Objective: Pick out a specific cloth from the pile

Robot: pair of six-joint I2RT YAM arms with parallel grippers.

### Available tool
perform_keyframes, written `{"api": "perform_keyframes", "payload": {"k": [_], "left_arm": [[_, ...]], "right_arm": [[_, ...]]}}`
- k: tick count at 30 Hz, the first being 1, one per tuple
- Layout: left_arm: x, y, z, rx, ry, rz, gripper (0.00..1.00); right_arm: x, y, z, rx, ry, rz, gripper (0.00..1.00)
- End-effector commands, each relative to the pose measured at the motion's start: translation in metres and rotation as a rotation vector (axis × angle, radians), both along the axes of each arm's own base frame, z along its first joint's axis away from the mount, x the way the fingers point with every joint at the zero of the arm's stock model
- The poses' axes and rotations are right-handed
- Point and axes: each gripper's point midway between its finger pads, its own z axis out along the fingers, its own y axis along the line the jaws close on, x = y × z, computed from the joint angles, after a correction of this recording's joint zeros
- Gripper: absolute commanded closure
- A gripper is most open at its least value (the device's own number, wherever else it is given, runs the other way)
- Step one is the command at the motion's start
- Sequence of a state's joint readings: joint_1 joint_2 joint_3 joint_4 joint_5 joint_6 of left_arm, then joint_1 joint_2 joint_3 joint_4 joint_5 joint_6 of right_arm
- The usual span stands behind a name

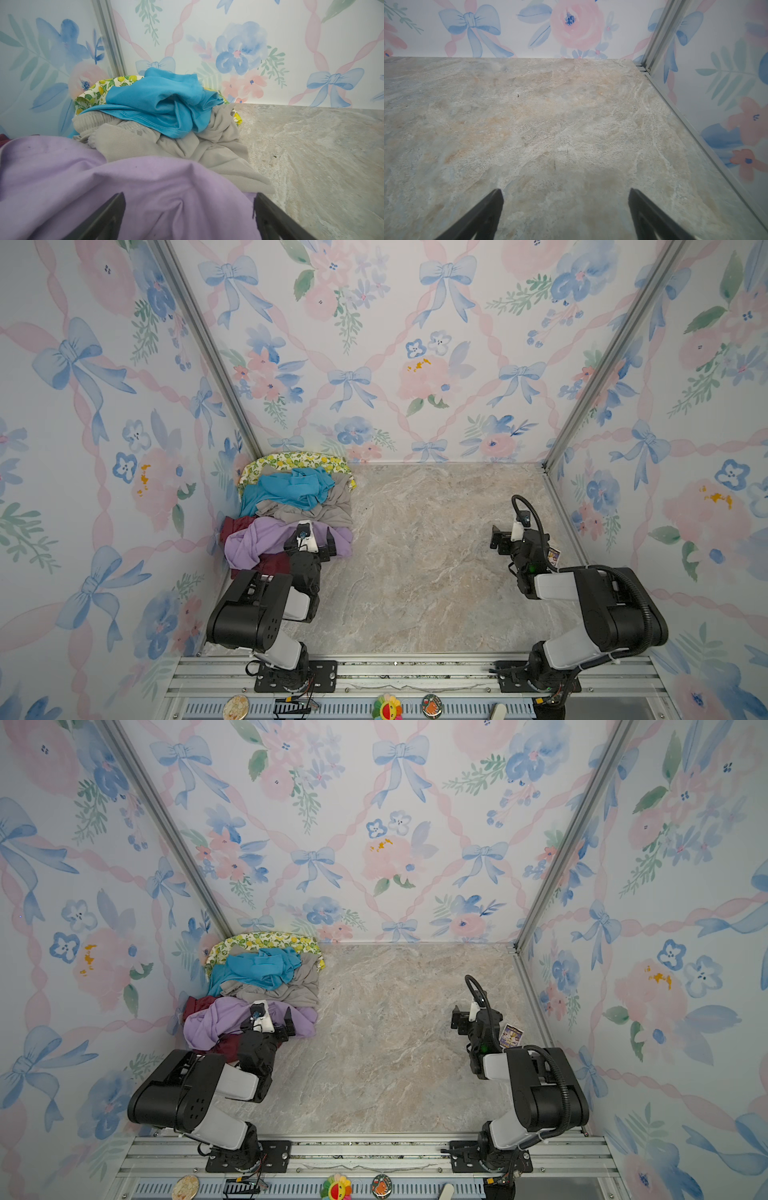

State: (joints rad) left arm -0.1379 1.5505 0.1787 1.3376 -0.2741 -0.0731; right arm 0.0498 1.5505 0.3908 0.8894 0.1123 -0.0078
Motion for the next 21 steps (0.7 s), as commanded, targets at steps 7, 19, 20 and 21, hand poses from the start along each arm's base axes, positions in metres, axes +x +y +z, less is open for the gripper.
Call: {"api": "perform_keyframes", "payload": {"k": [7,19,20,21], "left_arm": [[0.0028,0.0005,0.0048,0.025,-0.01,0.02,0.02],[0.0012,0.0001,0.0062,0.032,-0.015,0.034,0.02],[0.0008,0.0013,0.0065,0.031,-0.016,0.043,0.02],[0.0006,0.0022,0.0064,0.031,-0.014,0.05,0.02]], "right_arm": [[0.0024,0.0,0.005,0.007,-0.015,-0.004,0.03],[0.0008,0.0013,0.0054,-0.02,-0.017,-0.022,0.03],[0.0003,0.0003,0.0068,-0.029,-0.024,-0.034,0.03],[-0.0005,0.0015,0.0072,-0.041,-0.021,-0.037,0.03]]}}
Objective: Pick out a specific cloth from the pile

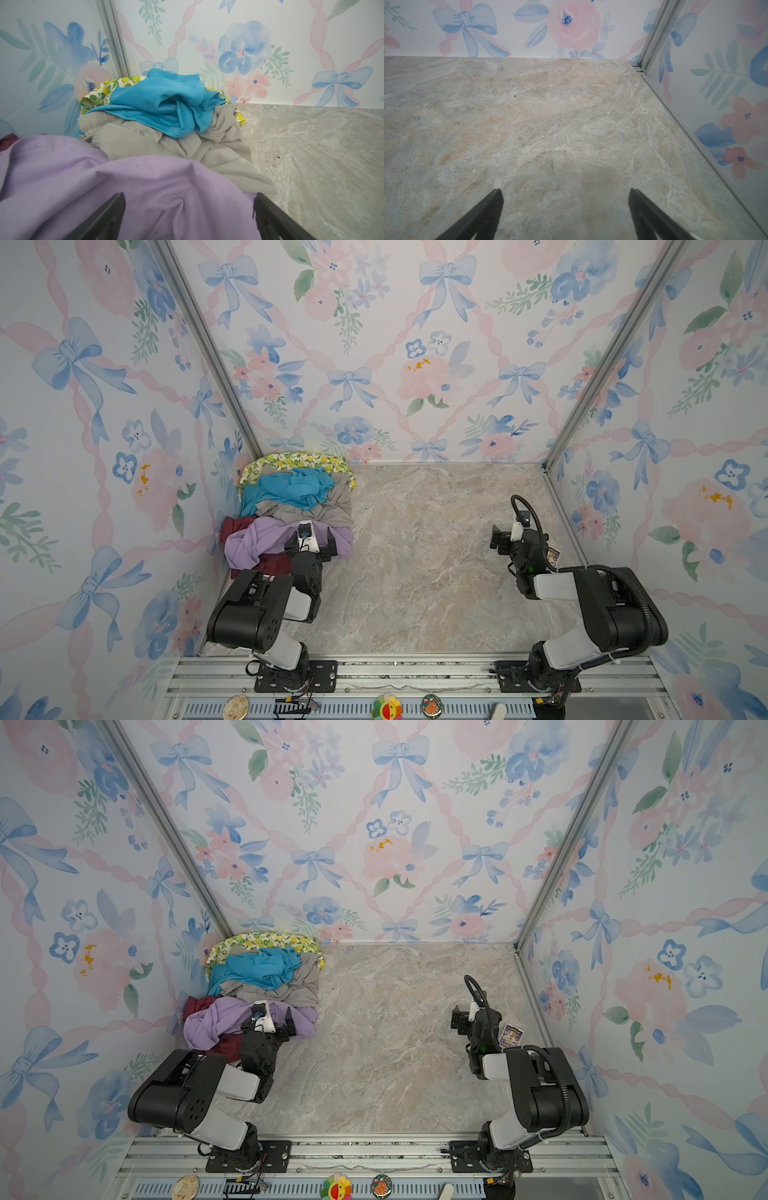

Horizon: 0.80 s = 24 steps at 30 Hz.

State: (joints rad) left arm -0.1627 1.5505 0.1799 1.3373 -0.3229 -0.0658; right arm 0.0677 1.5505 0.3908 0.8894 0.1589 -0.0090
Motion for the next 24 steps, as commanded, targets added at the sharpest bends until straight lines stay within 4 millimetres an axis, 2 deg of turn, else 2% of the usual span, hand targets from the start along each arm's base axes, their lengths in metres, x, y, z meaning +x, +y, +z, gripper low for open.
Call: {"api": "perform_keyframes", "payload": {"k": [1,6,11,15,18,24], "left_arm": [[0.001,0.003,0.006,0.018,-0.015,0.028,0.02],[0.0,0.004,0.014,0.031,-0.023,0.058,0.02],[0.003,-0.005,0.025,0.079,-0.01,0.059,0.02],[0.004,-0.013,0.033,0.118,-0.005,0.061,0.02],[0.003,-0.019,0.047,0.133,-0.025,0.062,0.02],[0.006,-0.023,0.081,0.031,-0.086,0.066,0.02]], "right_arm": [[-0.001,0.004,0.007,-0.027,-0.021,-0.009,0.03],[-0.005,0.002,0.013,-0.046,-0.052,-0.04,0.03],[-0.007,0.0,0.02,-0.052,-0.06,-0.053,0.03],[-0.008,0.007,0.028,-0.085,-0.027,-0.041,0.03],[-0.01,0.01,0.033,-0.111,-0.029,-0.05,0.03],[-0.008,0.014,0.047,-0.155,-0.029,-0.059,0.03]]}}
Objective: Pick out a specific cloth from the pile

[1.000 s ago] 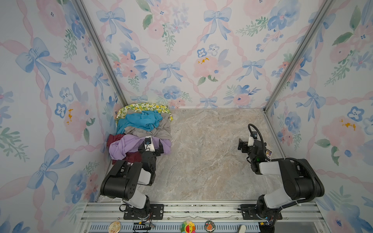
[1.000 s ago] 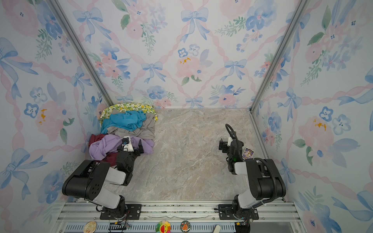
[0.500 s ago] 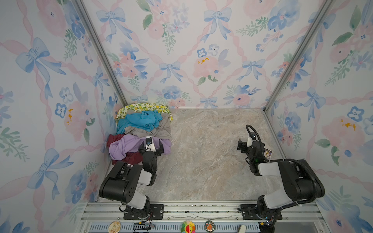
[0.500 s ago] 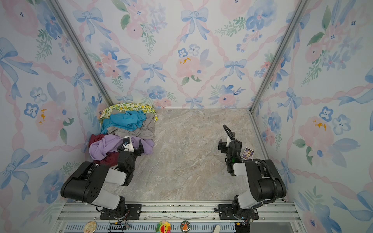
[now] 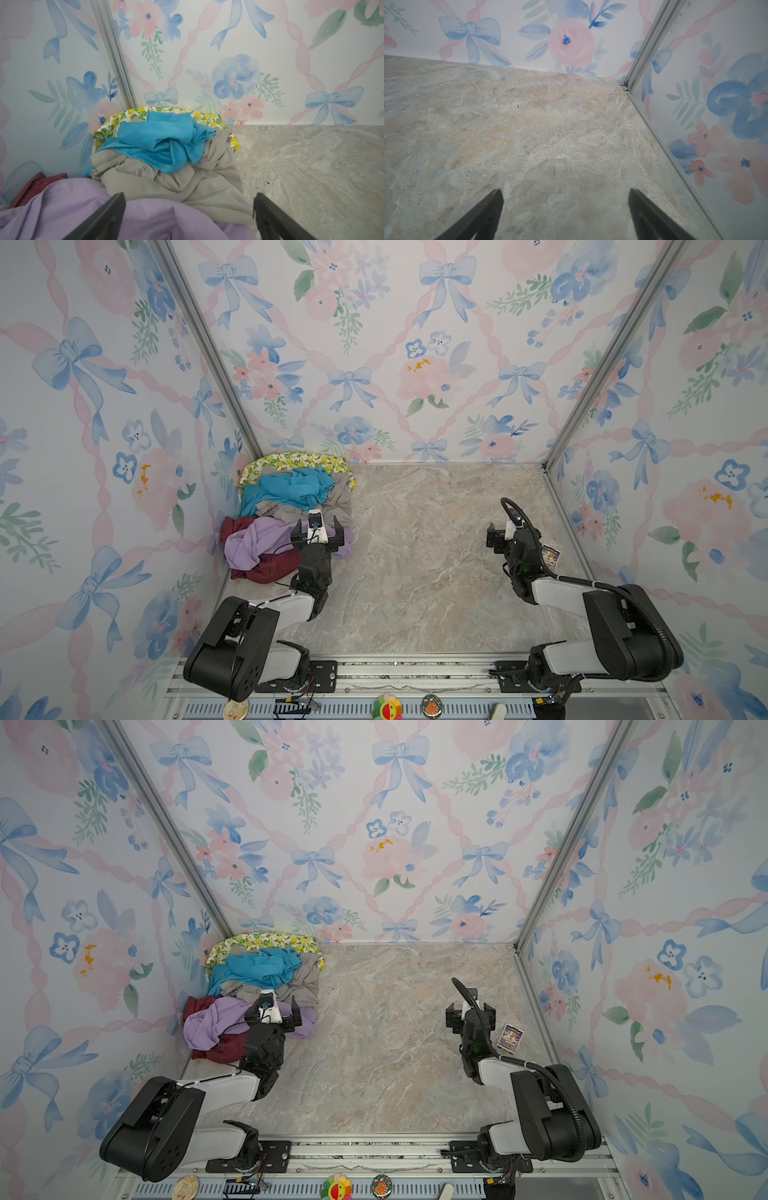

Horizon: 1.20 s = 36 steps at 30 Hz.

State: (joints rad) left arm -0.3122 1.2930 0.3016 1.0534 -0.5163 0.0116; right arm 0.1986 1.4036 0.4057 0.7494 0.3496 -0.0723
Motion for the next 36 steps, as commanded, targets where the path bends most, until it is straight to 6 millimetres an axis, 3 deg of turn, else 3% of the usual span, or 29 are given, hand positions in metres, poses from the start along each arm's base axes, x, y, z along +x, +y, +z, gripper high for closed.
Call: {"api": "perform_keyframes", "payload": {"k": [1,6,15,23,27,32,36], "left_arm": [[0.004,0.002,0.017,-0.049,-0.005,0.034,0.02],[0.005,0.0,0.038,-0.096,-0.016,0.023,0.03],[-0.002,-0.002,0.071,-0.144,-0.06,-0.005,0.03],[-0.004,-0.001,0.086,-0.152,-0.076,-0.006,0.02],[-0.004,-0.001,0.091,-0.153,-0.072,-0.005,0.02],[-0.007,0.001,0.099,-0.164,-0.083,0.001,0.02],[-0.012,0.003,0.109,-0.178,-0.107,-0.001,0.02]], "right_arm": [[0.003,-0.005,0.02,-0.035,-0.012,-0.041,0.03],[0.001,-0.007,0.055,0.007,-0.081,-0.063,0.03],[-0.009,0.002,0.139,0.079,-0.253,-0.056,0.03],[-0.036,0.001,0.221,0.175,-0.386,-0.06,0.03],[-0.05,-0.006,0.241,0.223,-0.387,-0.094,0.03],[-0.064,-0.016,0.246,0.275,-0.36,-0.185,0.03],[-0.077,-0.012,0.256,0.269,-0.38,-0.197,0.03]]}}
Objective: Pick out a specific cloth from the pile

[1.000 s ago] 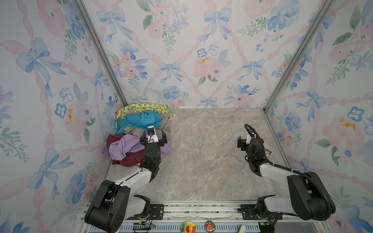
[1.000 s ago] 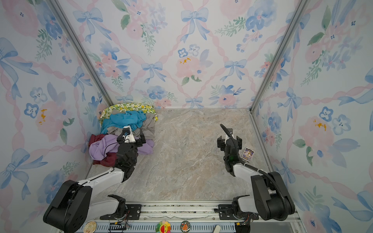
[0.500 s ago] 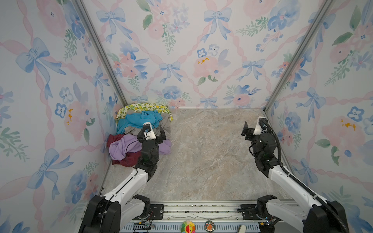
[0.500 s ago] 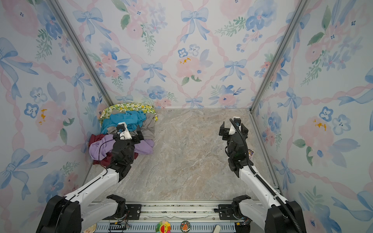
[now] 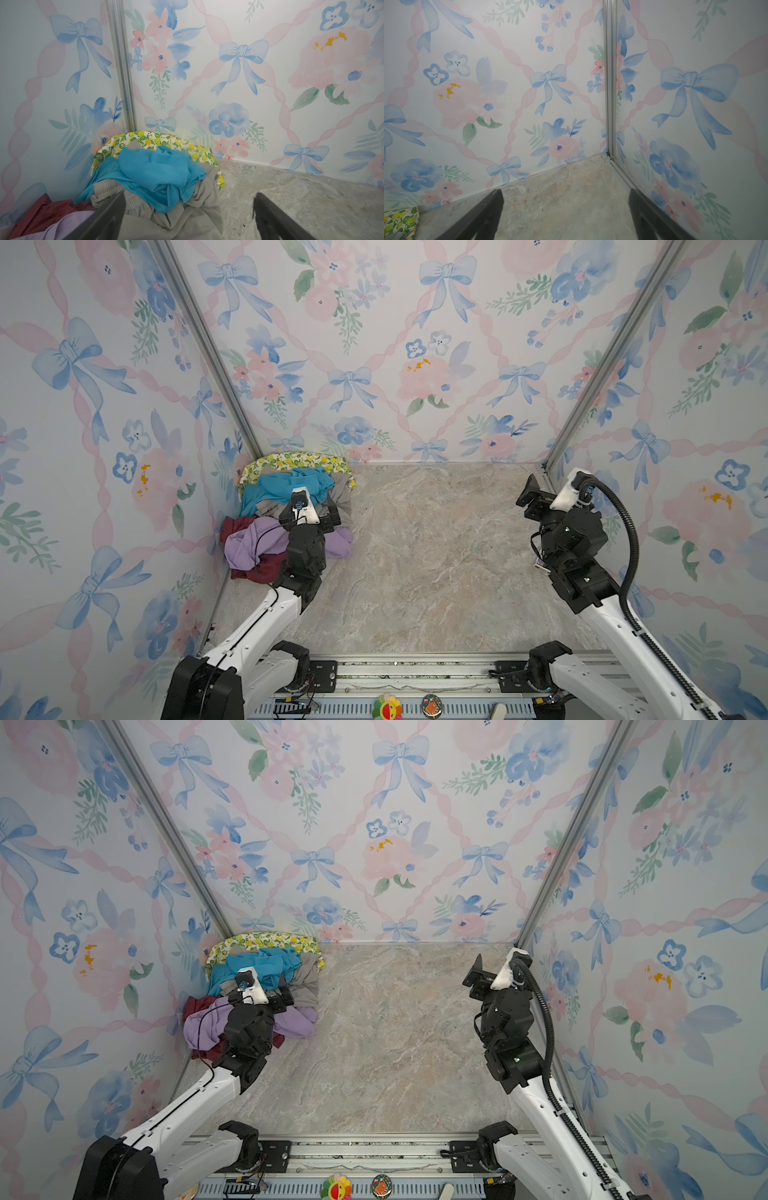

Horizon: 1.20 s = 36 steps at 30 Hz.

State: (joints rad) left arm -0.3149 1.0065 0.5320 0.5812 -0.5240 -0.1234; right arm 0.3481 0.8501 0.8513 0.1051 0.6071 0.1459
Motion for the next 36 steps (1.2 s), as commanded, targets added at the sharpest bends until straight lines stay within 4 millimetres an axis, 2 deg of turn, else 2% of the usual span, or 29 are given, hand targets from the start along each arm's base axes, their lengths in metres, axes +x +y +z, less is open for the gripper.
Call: {"api": "perform_keyframes", "payload": {"k": [1,7,10,14,17,20,21,22,26,29,32,36], "left_arm": [[-0.006,0.001,0.02,-0.037,-0.048,-0.001,0.02],[-0.017,0.003,0.039,-0.047,-0.1,-0.007,0.02],[-0.021,0.003,0.045,-0.052,-0.114,-0.016,0.02],[-0.019,0.001,0.047,-0.042,-0.101,-0.027,0.02],[-0.017,0.002,0.049,-0.018,-0.069,-0.01,0.02],[-0.015,0.004,0.051,-0.006,-0.03,0.008,0.02],[-0.014,0.005,0.045,-0.004,-0.001,0.016,0.02],[-0.012,0.006,0.057,-0.01,-0.003,0.023,0.02],[-0.005,0.002,0.052,0.002,0.081,0.011,0.02],[0.002,-0.005,0.037,-0.007,0.18,-0.039,0.02],[0.001,-0.004,0.02,-0.043,0.253,-0.08,0.02],[-0.002,0.002,-0.016,-0.07,0.413,-0.112,0.03]], "right_arm": [[-0.016,-0.004,0.007,0.01,0.001,-0.046,0.03],[-0.037,0.003,0.025,0.036,-0.098,-0.019,0.03],[-0.042,0.01,0.03,0.052,-0.11,0.039,0.03],[-0.036,0.025,0.024,0.05,-0.031,0.112,0.03],[-0.033,0.044,0.015,0.077,-0.014,0.221,0.03],[-0.025,0.074,0.001,0.099,0.041,0.356,0.03],[-0.023,0.086,-0.005,0.102,0.063,0.398,0.03],[-0.021,0.098,-0.009,0.104,0.075,0.437,0.03],[-0.017,0.146,-0.028,0.083,0.139,0.562,0.03],[-0.015,0.189,-0.044,0.062,0.183,0.659,0.03],[-0.015,0.233,-0.061,0.05,0.228,0.76,0.03],[-0.022,0.299,-0.085,-0.004,0.295,0.913,0.03]]}}
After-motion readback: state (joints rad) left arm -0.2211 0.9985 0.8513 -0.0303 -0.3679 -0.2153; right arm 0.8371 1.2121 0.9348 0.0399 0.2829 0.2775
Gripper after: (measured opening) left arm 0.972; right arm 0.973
